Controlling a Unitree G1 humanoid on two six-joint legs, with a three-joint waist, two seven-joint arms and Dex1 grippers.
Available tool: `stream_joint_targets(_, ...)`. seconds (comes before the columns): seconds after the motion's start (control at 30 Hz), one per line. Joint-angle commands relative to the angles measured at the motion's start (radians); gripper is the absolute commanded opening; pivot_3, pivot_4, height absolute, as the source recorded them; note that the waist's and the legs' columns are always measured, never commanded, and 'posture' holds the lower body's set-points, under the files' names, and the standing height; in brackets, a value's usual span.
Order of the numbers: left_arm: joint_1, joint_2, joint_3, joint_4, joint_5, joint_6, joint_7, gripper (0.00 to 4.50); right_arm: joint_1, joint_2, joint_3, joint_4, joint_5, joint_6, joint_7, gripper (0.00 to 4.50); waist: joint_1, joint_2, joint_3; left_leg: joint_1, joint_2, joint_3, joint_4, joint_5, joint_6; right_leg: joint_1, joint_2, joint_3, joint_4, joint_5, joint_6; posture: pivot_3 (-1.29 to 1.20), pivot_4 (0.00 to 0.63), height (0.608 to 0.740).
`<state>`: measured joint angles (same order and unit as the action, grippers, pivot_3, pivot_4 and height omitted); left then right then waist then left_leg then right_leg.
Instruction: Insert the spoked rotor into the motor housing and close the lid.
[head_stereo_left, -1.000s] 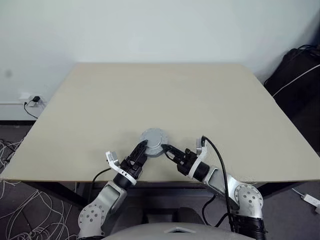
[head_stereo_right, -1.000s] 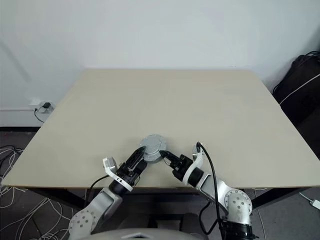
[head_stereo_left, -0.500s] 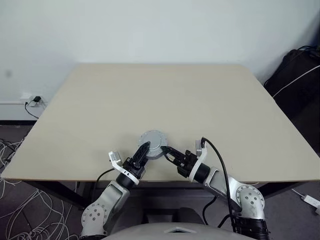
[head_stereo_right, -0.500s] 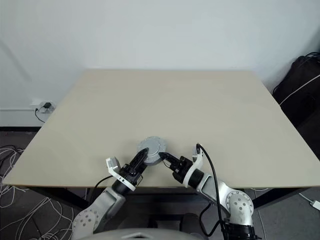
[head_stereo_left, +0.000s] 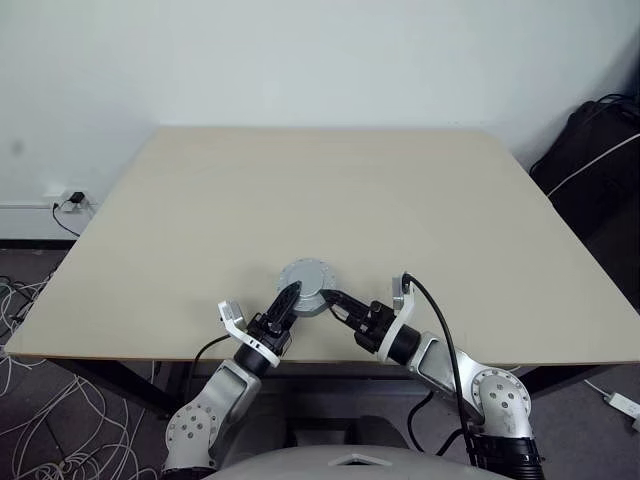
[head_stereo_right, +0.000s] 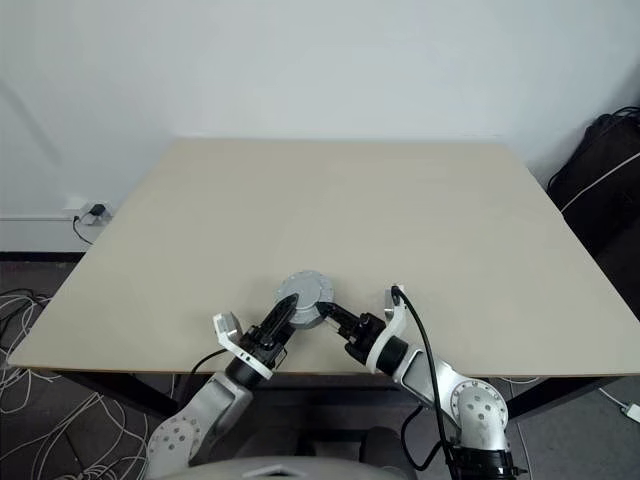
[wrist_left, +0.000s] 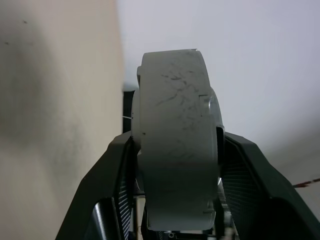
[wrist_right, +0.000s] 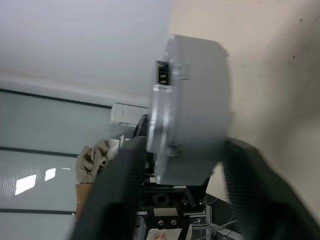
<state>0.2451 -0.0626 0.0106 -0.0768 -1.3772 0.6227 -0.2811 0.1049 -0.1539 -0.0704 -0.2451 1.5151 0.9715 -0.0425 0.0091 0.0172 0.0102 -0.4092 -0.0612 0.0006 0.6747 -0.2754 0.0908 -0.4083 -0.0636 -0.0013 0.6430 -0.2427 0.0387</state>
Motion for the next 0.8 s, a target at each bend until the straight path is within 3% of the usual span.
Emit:
stream_joint_targets(0.03, -0.056, -0.088, 0.027, -0.002, 0.018, -0.049, 0.006, 2.12, -0.012, -0.015, 0.002, -0.058, -0.015, -0.013, 0.012, 3.8, 0.003, 0.0, 0.0, 0.0, 0.0, 0.0, 0.0, 0.0, 0.0, 0.0, 0.0, 0.0, 0.0, 0.0, 0.0, 0.0, 0.0, 0.74)
stream_joint_targets(0.1, -0.081, -0.086, 0.04, 0.01, 0.044, -0.08, 0.024, 2.12, -0.01, -0.047, 0.02, -0.096, -0.09, -0.02, 0.026, 4.44, 0.006, 0.0, 0.0, 0.0, 0.0, 0.0, 0.0, 0.0, 0.0, 0.0, 0.0, 0.0, 0.0, 0.0, 0.0, 0.0, 0.0, 0.74)
stream_joint_targets(0.13, -0.093, -0.085, 0.047, 0.015, 0.055, -0.093, 0.03, 2.12, -0.009, -0.065, 0.03, -0.118, -0.135, -0.027, 0.036, 4.5, 0.007, 0.0, 0.0, 0.0, 0.0, 0.0, 0.001, 0.0, 0.0, 0.0, 0.0, 0.0, 0.001, 0.0, 0.0, 0.0, 0.0, 0.74)
stream_joint_targets(0.3, -0.185, -0.085, 0.114, 0.067, 0.096, -0.168, 0.082, 2.12, 0.014, -0.154, 0.126, -0.238, -0.514, -0.218, 0.139, 4.5, 0.016, -0.001, -0.001, -0.002, 0.0, 0.0, 0.005, 0.0, 0.0, 0.0, 0.001, -0.001, 0.001, 0.001, 0.002, 0.0, 0.0, 0.74)
stream_joint_targets(0.47, -0.322, -0.068, 0.182, 0.188, 0.15, -0.211, 0.112, 2.12, 0.058, -0.21, 0.248, -0.224, -0.907, -0.507, 0.258, 4.5, 0.024, -0.003, -0.002, -0.002, 0.0, 0.001, 0.008, 0.0, 0.0, 0.002, 0.002, 0.0, 0.001, 0.004, 0.004, 0.0, 0.0, 0.74)
stream_joint_targets(0.8, -0.546, -0.104, 0.25, 0.433, 0.279, -0.285, 0.155, 2.12, 0.127, -0.234, 0.311, -0.076, -1.33, -0.856, 0.301, 4.5, 0.033, -0.013, 0.003, 0.002, -0.002, 0.001, 0.01, 0.004, -0.004, 0.007, 0.003, 0.0, 0.0, 0.006, 0.007, 0.0, 0.0, 0.74)
